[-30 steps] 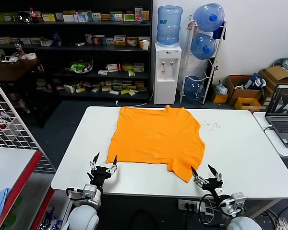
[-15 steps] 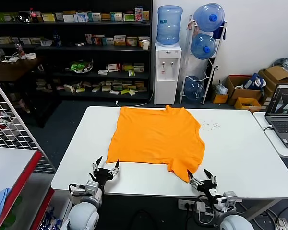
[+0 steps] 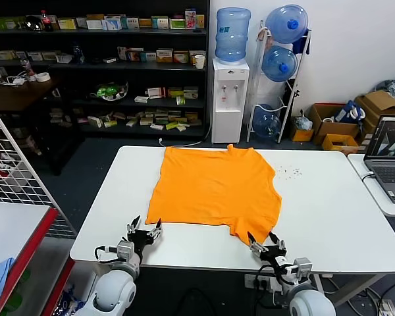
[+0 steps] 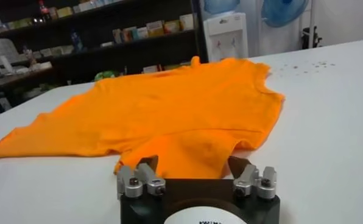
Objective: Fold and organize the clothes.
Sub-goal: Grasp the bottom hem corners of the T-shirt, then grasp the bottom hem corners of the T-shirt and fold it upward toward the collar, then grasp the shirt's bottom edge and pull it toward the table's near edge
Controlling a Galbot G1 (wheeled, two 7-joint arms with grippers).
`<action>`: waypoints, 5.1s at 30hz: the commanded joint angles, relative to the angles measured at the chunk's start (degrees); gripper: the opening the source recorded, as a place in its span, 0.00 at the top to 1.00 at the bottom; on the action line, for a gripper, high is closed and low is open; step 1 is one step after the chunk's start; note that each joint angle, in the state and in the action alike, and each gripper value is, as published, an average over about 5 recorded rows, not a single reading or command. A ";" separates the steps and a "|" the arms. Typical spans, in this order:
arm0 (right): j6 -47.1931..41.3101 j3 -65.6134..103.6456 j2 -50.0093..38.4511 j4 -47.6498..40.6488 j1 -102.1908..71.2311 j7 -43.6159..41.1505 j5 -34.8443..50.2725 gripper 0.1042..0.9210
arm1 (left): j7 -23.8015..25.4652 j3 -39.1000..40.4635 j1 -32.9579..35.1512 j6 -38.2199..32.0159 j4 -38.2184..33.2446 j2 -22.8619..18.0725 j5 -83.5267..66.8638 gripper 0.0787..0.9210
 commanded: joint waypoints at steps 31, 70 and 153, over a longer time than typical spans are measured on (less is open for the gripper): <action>-2.68 1.65 -3.27 15.79 -12.40 4.36 -6.74 0.98 | -1.37 -1.42 6.69 2.25 -10.48 4.71 -1.52 0.97; 1.10 -5.83 -7.35 -1.70 13.71 7.05 -2.78 0.98 | 0.68 1.20 -8.10 -1.67 3.39 1.36 5.08 0.97; -5.74 -3.10 -9.14 -4.14 8.87 8.30 -2.08 0.95 | 2.00 3.19 -5.25 5.60 0.98 7.49 -8.58 0.74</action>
